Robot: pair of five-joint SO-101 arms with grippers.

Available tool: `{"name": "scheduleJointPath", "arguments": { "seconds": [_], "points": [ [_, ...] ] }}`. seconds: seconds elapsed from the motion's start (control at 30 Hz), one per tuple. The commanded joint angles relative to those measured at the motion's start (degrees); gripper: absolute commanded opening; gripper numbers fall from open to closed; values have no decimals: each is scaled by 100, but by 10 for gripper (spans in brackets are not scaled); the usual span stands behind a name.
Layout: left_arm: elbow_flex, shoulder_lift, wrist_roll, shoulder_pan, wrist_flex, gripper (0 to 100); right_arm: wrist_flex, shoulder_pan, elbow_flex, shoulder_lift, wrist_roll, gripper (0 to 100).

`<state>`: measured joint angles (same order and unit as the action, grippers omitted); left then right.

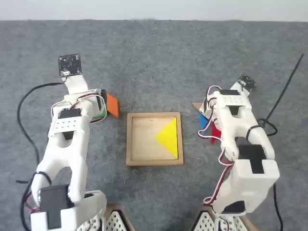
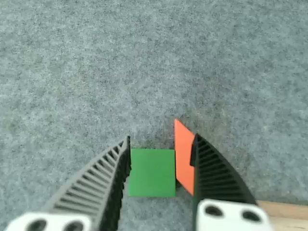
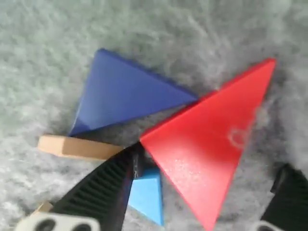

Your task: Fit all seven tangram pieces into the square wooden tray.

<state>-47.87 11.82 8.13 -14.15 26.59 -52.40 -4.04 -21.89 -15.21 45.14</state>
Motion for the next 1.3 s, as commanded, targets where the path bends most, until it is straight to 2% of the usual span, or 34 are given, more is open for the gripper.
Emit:
{"name": "scheduleJointPath", "arguments": {
  "seconds": [0.0,0.23,0.4,1.27],
  "points": [
    [268,18,26,44,-141,200,22,92,246,-31,53,419],
    [268,18,26,44,-141,200,66,479,369,-22,105,370],
    [268,18,26,53,-141,200,48,567,510,-57,290,371],
    [268,18,26,70,-141,200,13,901,668,-57,308,370]
  ]
}}
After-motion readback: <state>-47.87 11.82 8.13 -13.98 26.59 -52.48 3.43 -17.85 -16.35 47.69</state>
